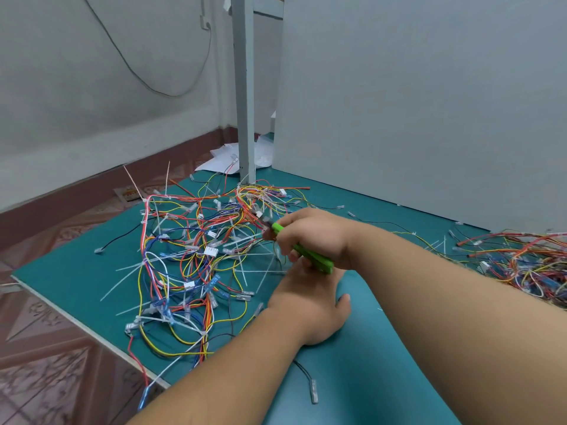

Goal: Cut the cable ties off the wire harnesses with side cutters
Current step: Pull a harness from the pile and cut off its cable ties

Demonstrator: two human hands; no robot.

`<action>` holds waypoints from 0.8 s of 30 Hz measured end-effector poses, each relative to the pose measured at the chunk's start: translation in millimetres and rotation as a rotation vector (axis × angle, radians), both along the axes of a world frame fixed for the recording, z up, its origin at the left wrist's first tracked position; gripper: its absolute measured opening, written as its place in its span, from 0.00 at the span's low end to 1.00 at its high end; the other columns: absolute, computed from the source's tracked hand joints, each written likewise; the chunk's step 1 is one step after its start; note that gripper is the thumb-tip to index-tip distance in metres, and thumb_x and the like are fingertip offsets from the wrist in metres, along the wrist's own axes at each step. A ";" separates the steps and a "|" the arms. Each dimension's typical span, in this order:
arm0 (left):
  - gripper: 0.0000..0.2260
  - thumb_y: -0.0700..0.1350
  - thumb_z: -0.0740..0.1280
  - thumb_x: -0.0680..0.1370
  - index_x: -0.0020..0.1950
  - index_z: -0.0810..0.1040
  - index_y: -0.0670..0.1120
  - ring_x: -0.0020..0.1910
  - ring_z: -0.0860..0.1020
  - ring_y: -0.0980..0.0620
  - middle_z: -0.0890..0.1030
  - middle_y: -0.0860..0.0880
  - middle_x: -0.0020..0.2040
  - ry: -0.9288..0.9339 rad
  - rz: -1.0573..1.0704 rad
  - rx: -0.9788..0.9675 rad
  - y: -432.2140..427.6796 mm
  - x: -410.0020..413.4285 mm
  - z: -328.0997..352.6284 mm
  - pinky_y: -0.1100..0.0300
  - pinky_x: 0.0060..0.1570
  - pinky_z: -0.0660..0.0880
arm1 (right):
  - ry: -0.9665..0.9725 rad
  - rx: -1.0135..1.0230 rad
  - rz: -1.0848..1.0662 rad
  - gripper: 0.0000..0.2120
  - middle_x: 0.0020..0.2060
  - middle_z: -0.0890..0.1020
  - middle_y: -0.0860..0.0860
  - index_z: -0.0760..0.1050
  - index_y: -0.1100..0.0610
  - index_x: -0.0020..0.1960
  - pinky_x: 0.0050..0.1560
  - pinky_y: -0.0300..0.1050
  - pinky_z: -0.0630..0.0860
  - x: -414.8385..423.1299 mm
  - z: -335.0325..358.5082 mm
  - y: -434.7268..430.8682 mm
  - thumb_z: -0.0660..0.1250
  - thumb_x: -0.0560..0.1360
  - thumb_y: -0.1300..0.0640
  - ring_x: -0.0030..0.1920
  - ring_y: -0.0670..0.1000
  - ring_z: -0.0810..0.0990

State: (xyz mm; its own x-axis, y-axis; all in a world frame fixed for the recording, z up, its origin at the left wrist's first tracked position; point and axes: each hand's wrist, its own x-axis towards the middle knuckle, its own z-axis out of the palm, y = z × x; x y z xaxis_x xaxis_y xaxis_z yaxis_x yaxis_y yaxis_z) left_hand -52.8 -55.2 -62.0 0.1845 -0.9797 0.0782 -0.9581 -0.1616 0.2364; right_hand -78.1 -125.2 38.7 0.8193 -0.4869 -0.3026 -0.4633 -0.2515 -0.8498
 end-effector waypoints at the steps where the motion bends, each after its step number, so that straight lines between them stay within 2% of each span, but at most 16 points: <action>1: 0.24 0.60 0.57 0.79 0.73 0.63 0.53 0.73 0.62 0.40 0.67 0.42 0.75 -0.002 0.006 -0.002 -0.3 0.5 -0.2 0.46 0.71 0.63 | -0.004 -0.039 -0.008 0.24 0.34 0.76 0.54 0.81 0.65 0.52 0.34 0.44 0.68 0.4 -0.3 0.3 0.67 0.58 0.57 0.34 0.51 0.76; 4: 0.26 0.60 0.57 0.79 0.76 0.62 0.54 0.74 0.58 0.40 0.64 0.42 0.76 -0.064 0.002 -0.082 -0.4 2.0 -2.5 0.47 0.74 0.59 | -0.168 -0.031 -0.133 0.21 0.31 0.76 0.51 0.80 0.64 0.50 0.33 0.42 0.67 -0.9 6.6 -7.6 0.67 0.58 0.57 0.32 0.49 0.75; 6: 0.27 0.60 0.56 0.79 0.78 0.62 0.54 0.79 0.49 0.40 0.57 0.43 0.80 -0.100 0.006 -0.130 0.4 2.4 -6.3 0.44 0.78 0.52 | -0.302 -0.004 -0.247 0.20 0.32 0.76 0.51 0.80 0.64 0.49 0.33 0.43 0.67 -4.2 16.2 -16.8 0.66 0.59 0.58 0.31 0.48 0.76; 8: 0.28 0.59 0.57 0.77 0.77 0.63 0.56 0.81 0.39 0.40 0.47 0.47 0.82 -0.093 0.010 -0.184 0.3 1.7 -9.3 0.40 0.79 0.47 | -0.414 0.027 -0.362 0.16 0.33 0.78 0.50 0.82 0.59 0.48 0.33 0.42 0.67 -9.3 27.7 -25.9 0.66 0.61 0.59 0.32 0.46 0.79; 10: 0.27 0.58 0.59 0.76 0.76 0.64 0.58 0.81 0.38 0.41 0.40 0.52 0.83 -0.063 0.011 -0.222 0.6 0.8 -10.2 0.38 0.79 0.45 | -0.513 0.054 -0.440 0.13 0.37 0.80 0.49 0.82 0.55 0.50 0.34 0.43 0.67 -15.4 40.1 -34.4 0.67 0.67 0.63 0.35 0.47 0.81; 12: 0.28 0.57 0.60 0.76 0.76 0.64 0.59 0.82 0.41 0.42 0.37 0.54 0.83 -0.033 0.009 -0.249 1.4 1.0 -9.8 0.39 0.79 0.47 | -0.581 0.065 -0.478 0.15 0.42 0.80 0.50 0.81 0.54 0.52 0.33 0.42 0.67 -23.8 53.4 -40.6 0.67 0.67 0.63 0.38 0.48 0.83; 14: 0.28 0.56 0.61 0.75 0.76 0.65 0.58 0.82 0.43 0.43 0.38 0.53 0.83 -0.006 -0.002 -0.294 2.3 1.5 -10.3 0.41 0.79 0.50 | -0.623 0.051 -0.504 0.21 0.45 0.81 0.49 0.81 0.53 0.53 0.34 0.43 0.67 -32.7 64.6 -44.9 0.66 0.61 0.60 0.42 0.48 0.85; 16: 0.26 0.55 0.62 0.75 0.74 0.67 0.57 0.82 0.44 0.44 0.38 0.51 0.83 0.020 -0.003 -0.365 2.7 1.7 -12.1 0.46 0.79 0.50 | -0.677 0.048 -0.525 0.22 0.46 0.81 0.48 0.80 0.53 0.54 0.36 0.45 0.66 -40.8 72.2 -49.0 0.65 0.60 0.59 0.47 0.48 0.85; 18: 0.24 0.55 0.62 0.75 0.71 0.67 0.55 0.82 0.41 0.44 0.38 0.49 0.83 0.028 0.056 -0.377 2.8 0.9 -13.3 0.48 0.79 0.49 | -0.712 0.025 -0.537 0.20 0.50 0.81 0.48 0.80 0.53 0.56 0.39 0.45 0.67 -48.7 77.4 -52.7 0.66 0.64 0.60 0.51 0.48 0.84; 20: 0.24 0.57 0.61 0.75 0.69 0.64 0.54 0.82 0.40 0.44 0.41 0.48 0.83 0.044 0.160 -0.290 1.8 0.9 -14.5 0.44 0.79 0.51 | -0.736 -0.018 -0.550 0.17 0.54 0.81 0.46 0.80 0.53 0.57 0.41 0.45 0.67 -55.3 82.8 -55.2 0.66 0.70 0.63 0.52 0.48 0.82; 24: 0.28 0.62 0.58 0.74 0.72 0.63 0.55 0.81 0.46 0.40 0.50 0.46 0.83 0.037 0.272 -0.158 -2.2 2.5 -14.0 0.42 0.79 0.48 | -0.829 0.008 -0.562 0.15 0.52 0.79 0.48 0.79 0.55 0.55 0.33 0.42 0.65 -65.4 96.3 -58.4 0.62 0.74 0.69 0.47 0.48 0.76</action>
State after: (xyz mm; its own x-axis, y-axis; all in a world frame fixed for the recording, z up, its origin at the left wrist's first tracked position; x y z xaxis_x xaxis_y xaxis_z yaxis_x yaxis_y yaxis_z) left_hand -50.2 -57.4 -76.0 0.4434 -0.8704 0.2140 -0.8752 -0.3690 0.3128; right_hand -143.5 -183.6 134.9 0.4247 -0.8687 0.2548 0.2266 -0.1705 -0.9589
